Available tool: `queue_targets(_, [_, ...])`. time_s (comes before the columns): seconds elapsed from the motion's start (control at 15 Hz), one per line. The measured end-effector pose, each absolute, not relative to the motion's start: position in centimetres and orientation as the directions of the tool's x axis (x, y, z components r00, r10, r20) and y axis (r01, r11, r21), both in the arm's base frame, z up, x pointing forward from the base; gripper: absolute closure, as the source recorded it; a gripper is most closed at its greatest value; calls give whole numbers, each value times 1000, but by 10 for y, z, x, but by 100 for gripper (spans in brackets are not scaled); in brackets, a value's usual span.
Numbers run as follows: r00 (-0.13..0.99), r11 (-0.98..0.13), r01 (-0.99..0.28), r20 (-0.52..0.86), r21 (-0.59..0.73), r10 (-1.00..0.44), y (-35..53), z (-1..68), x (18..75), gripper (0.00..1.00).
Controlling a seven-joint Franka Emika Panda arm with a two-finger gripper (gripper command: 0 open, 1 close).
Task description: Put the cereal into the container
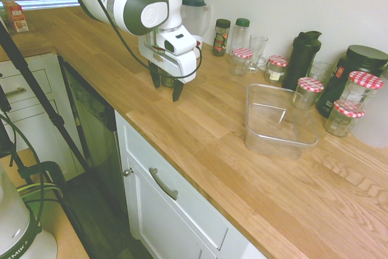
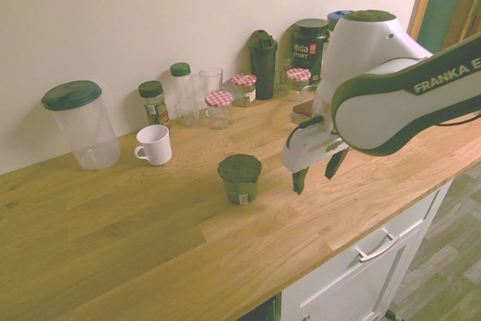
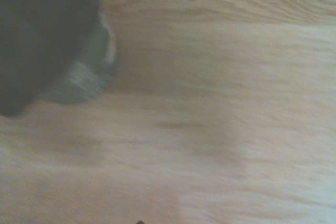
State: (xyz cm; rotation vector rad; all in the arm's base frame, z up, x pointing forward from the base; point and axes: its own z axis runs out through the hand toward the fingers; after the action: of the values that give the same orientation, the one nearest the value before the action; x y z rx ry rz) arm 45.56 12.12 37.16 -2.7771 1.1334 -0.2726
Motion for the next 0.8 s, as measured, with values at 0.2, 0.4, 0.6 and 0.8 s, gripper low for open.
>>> queue_targets(0.2, [702, -711, -651, 145, -265, -697, 162, 365, 483, 0])
queue_targets(0.4, [718, -739, -614, 194, -278, -669, 191, 361, 500, 0])
queue_targets(0.6, [734, -765, -586, 226, -266, -641, 206, 338, 502, 0])
queue_targets(0.8, [731, -793, -539, 310, -283, -607, 210, 327, 504, 0])
